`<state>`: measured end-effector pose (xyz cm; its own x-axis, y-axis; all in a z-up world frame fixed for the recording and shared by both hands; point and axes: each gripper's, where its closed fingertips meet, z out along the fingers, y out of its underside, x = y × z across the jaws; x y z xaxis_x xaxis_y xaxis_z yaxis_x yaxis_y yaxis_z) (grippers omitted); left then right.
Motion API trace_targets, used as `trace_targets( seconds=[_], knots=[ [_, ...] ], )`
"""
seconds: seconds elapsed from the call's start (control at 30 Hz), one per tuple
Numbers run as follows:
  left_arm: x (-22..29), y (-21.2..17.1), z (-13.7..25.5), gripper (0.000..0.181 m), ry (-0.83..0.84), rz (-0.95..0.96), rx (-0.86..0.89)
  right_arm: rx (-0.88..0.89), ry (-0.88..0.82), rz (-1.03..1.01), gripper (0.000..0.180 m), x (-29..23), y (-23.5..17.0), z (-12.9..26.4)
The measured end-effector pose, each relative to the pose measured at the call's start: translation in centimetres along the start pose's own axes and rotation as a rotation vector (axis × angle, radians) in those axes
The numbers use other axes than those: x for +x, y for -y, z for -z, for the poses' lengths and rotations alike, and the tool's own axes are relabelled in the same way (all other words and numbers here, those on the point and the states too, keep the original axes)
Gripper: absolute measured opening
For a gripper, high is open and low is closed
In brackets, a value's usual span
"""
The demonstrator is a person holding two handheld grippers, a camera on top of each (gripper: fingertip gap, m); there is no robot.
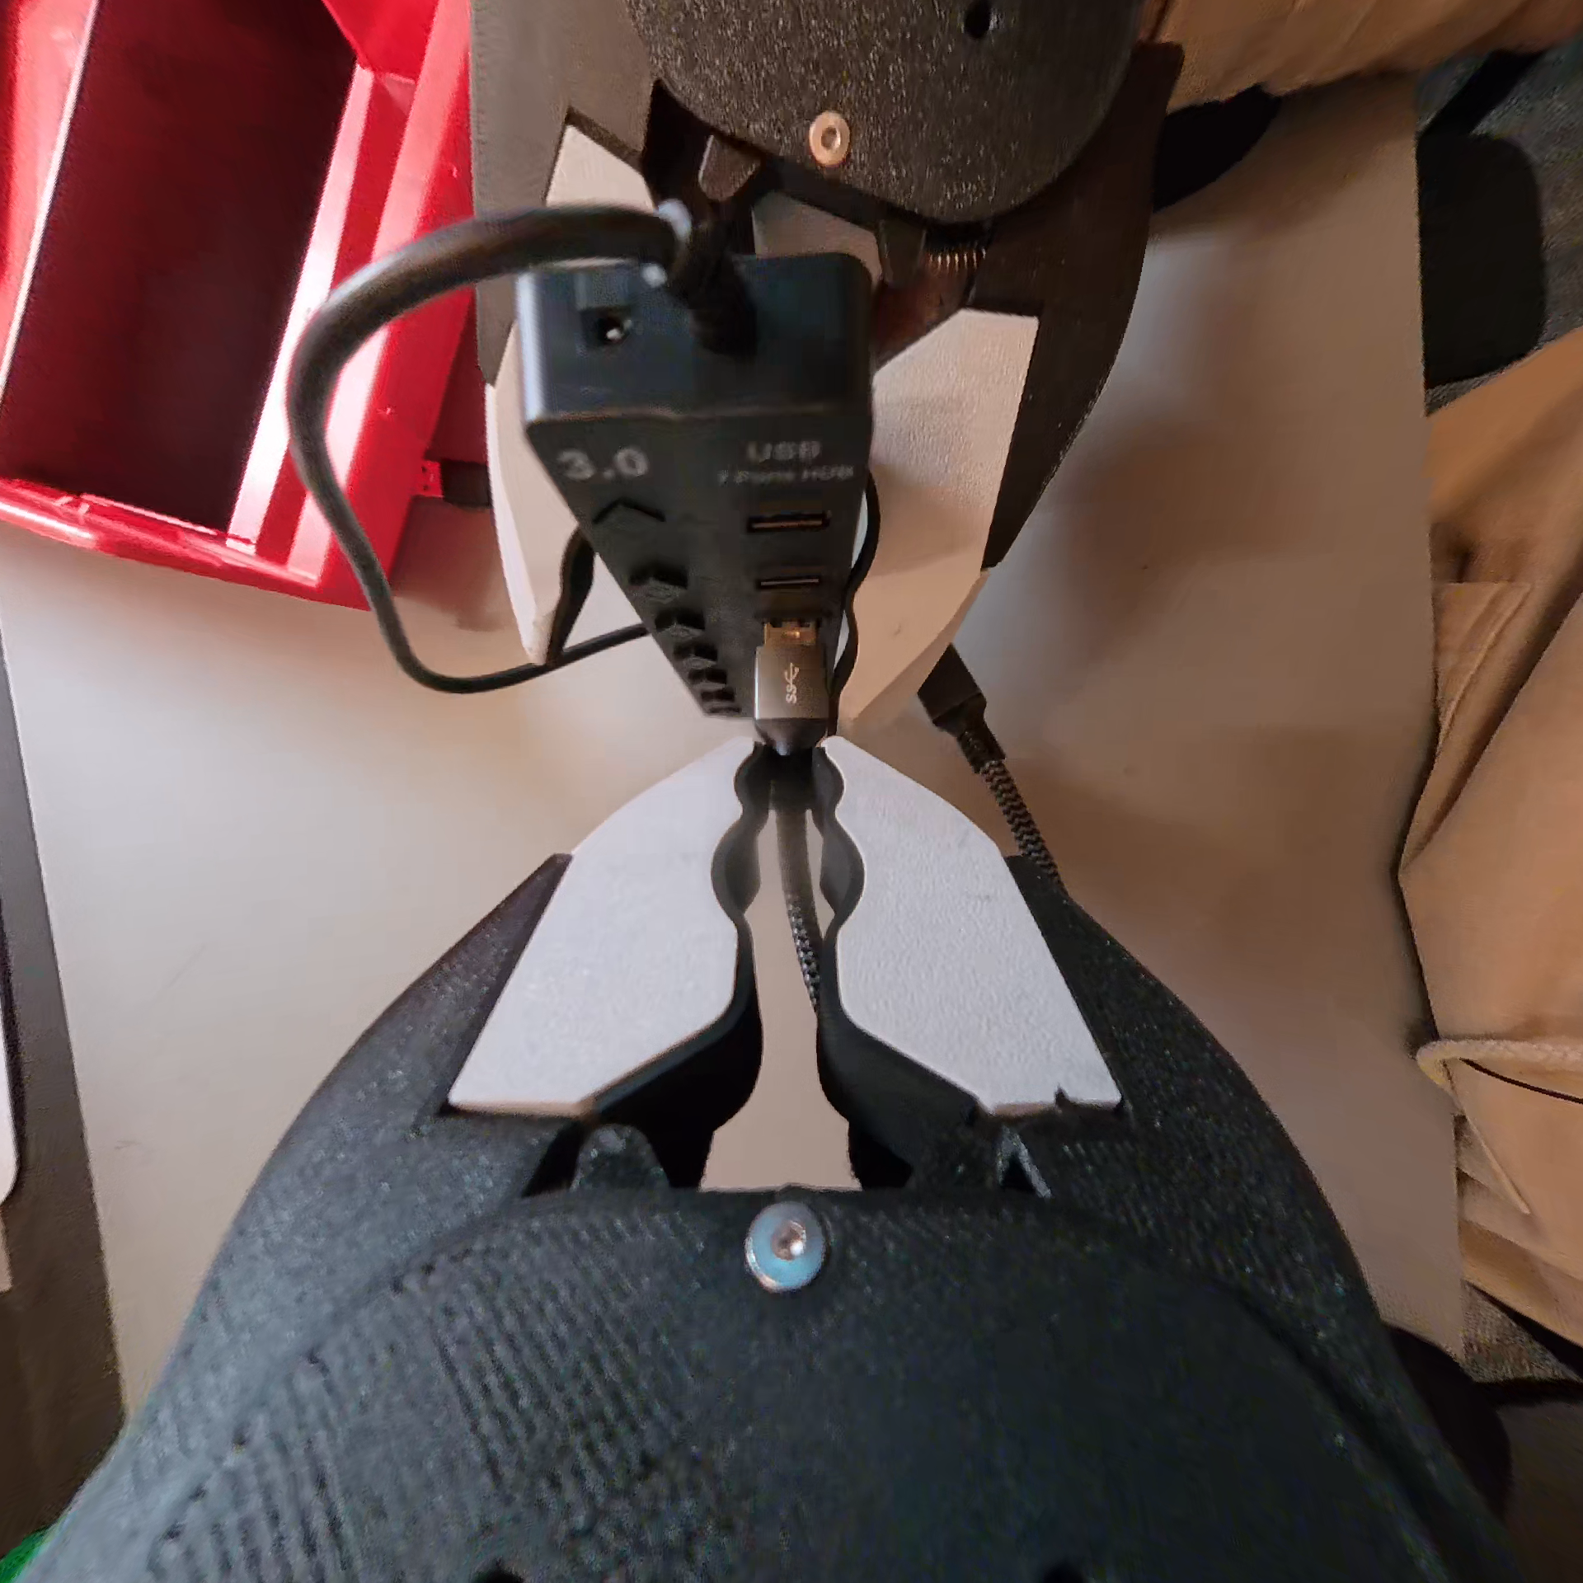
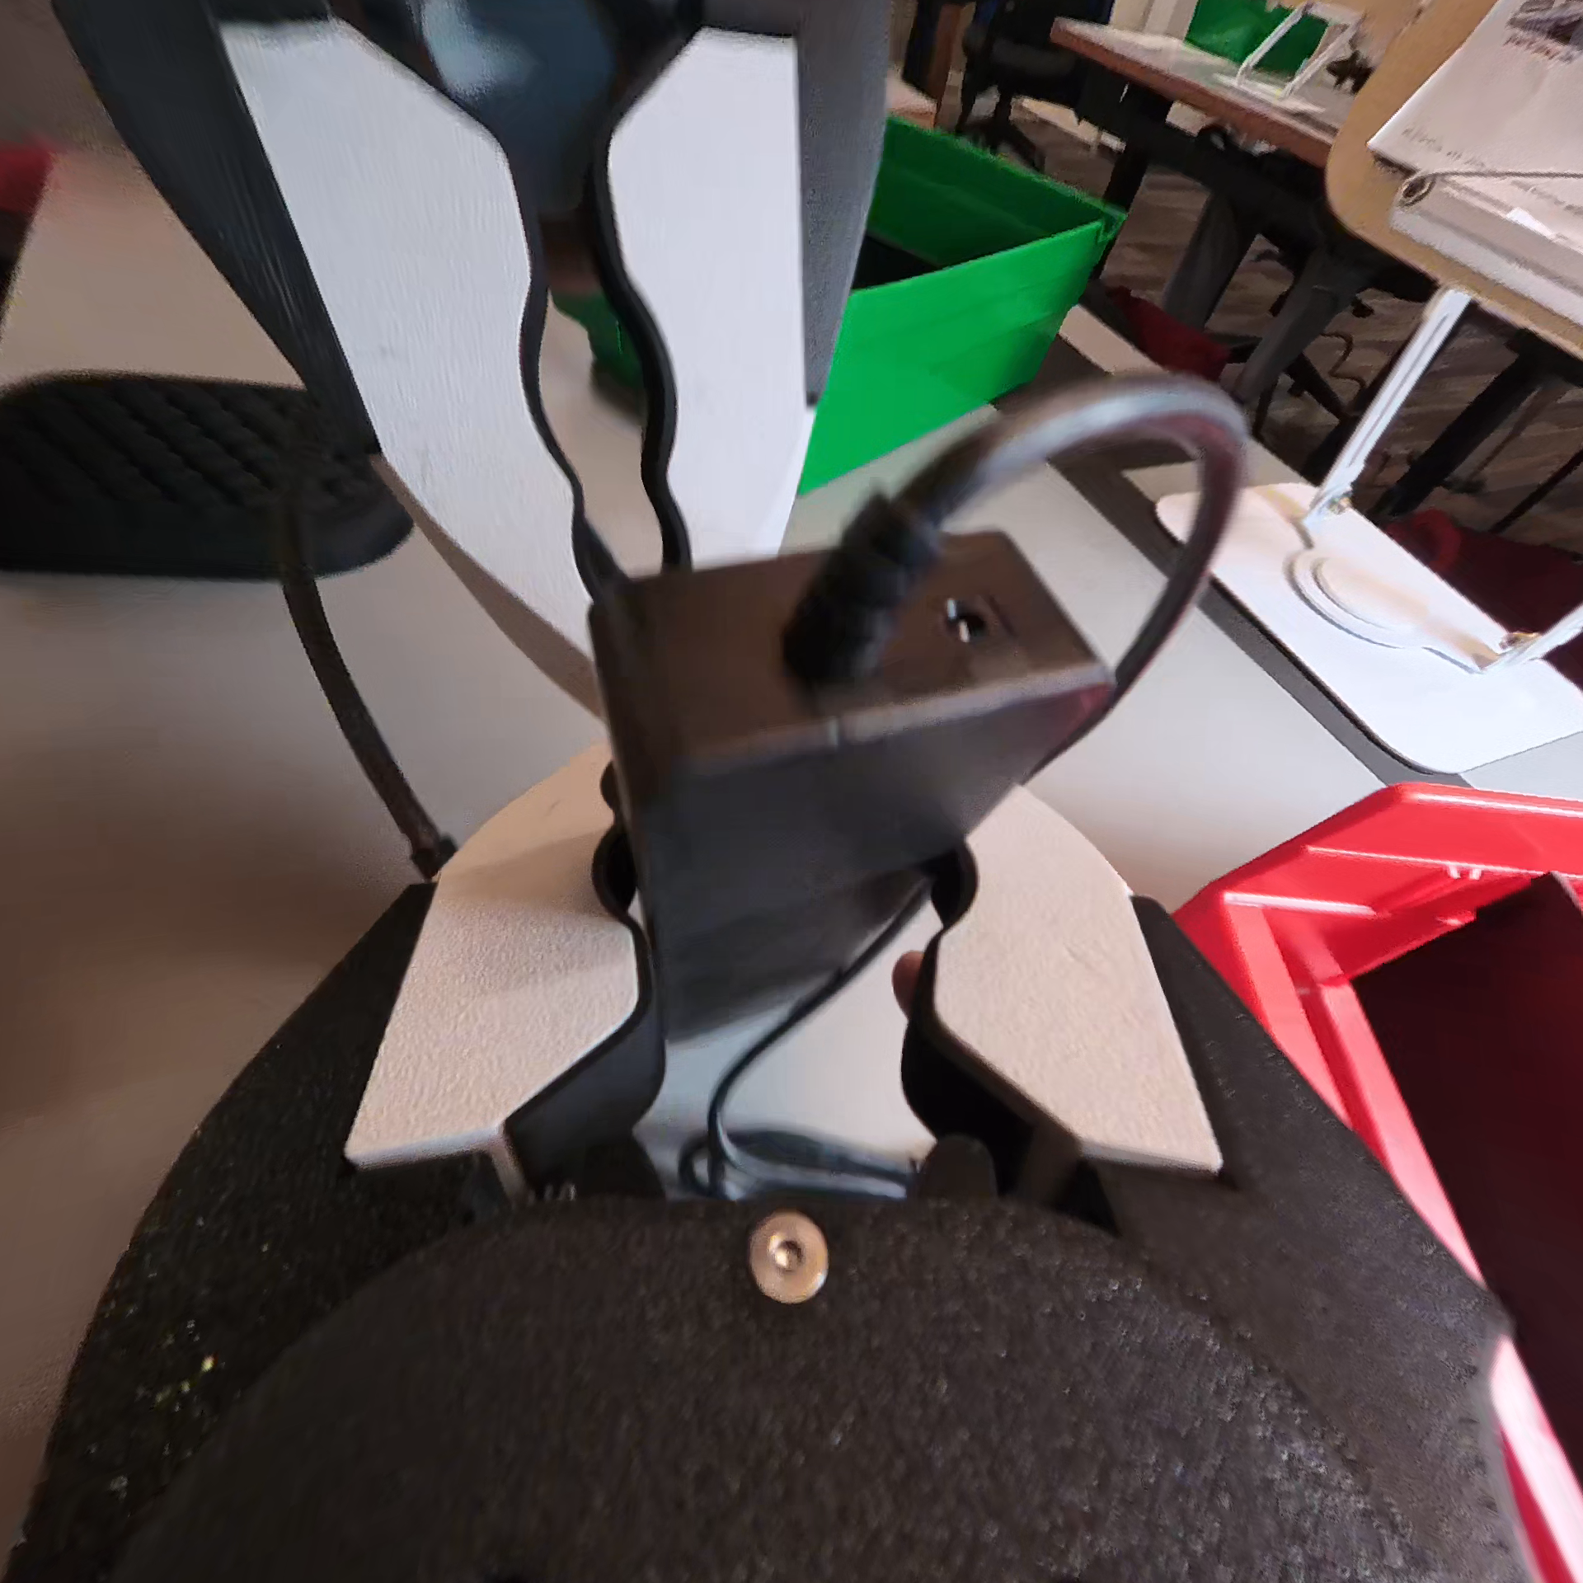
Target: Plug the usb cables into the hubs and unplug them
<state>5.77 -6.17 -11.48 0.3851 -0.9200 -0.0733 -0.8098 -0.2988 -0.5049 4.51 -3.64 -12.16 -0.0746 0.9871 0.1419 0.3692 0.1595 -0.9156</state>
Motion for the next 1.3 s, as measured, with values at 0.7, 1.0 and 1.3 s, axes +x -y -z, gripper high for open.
trace_targets(
  seconds=[0.7, 1.0, 1.3],
  knots=[
    [1.0, 2.1, 2.7, 0.009, -0.147, 0.156, 0.433, 0.143, 0.33, -0.057, 0.075, -2.8, 1.3, 1.9],
    [1.7, 2.2, 3.4, 0.009, -0.184, 0.177, 0.456, 0.133, 0.296, 0.027, 0.066, -3.5, 0.9, 1.1],
    [2.9, 1.3, 3.1, 0.009, -0.144, 0.165, 0.382, 0.062, 0.286, 0.077, 0.064, -4.6, 0.0, 0.2]
  ],
)
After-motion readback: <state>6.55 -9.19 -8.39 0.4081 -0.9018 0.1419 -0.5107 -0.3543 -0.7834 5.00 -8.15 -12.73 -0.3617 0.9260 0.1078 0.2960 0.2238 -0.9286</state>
